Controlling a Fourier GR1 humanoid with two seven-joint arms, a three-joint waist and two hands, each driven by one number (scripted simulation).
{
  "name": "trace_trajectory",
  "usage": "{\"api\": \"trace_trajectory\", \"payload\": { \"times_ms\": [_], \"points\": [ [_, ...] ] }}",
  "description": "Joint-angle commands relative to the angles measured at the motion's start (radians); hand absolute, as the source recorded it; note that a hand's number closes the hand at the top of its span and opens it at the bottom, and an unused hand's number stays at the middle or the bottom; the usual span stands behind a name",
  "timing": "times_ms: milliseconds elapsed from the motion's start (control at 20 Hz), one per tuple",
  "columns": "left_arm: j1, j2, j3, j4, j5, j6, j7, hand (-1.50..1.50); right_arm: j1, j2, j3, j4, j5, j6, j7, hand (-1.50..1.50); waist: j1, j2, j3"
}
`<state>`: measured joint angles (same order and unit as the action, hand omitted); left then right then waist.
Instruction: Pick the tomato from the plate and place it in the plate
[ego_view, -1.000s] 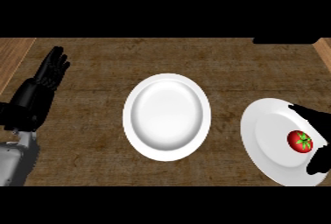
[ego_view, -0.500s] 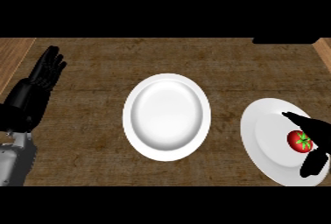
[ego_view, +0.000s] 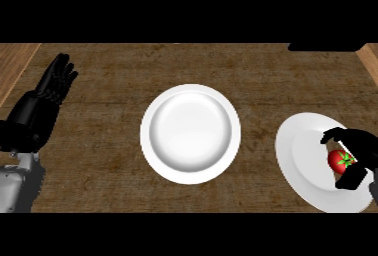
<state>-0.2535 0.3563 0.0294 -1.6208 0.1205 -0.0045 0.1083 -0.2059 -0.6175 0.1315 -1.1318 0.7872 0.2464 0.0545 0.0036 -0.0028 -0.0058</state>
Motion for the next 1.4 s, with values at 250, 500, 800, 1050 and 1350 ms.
{"api": "trace_trajectory", "payload": {
  "times_ms": [250,500,800,1050,1350],
  "points": [
    [0.013,-0.021,0.013,-0.019,-0.019,-0.007,0.019,0.00,0.088,-0.030,-0.116,0.002,0.051,-0.182,-0.024,1.50,-0.009,0.001,0.006],
    [-0.043,-0.042,0.004,0.010,-0.058,0.015,0.018,0.00,0.148,-0.053,-0.169,-0.123,0.070,-0.283,-0.034,1.50,-0.017,0.001,0.005],
    [0.004,-0.019,0.034,-0.010,-0.041,-0.026,0.017,0.00,0.212,-0.047,-0.219,-0.414,-0.053,-0.174,-0.039,1.50,-0.018,-0.003,0.004],
    [-0.017,-0.017,0.064,0.040,-0.017,-0.042,0.003,0.00,0.207,-0.013,-0.216,-0.606,-0.164,-0.130,-0.097,1.50,-0.022,-0.002,0.004],
    [0.016,-0.004,0.075,-0.005,-0.010,-0.057,0.007,0.00,0.226,0.088,-0.203,-0.911,-0.352,-0.040,0.007,1.50,-0.018,-0.005,0.004]
  ]
}}
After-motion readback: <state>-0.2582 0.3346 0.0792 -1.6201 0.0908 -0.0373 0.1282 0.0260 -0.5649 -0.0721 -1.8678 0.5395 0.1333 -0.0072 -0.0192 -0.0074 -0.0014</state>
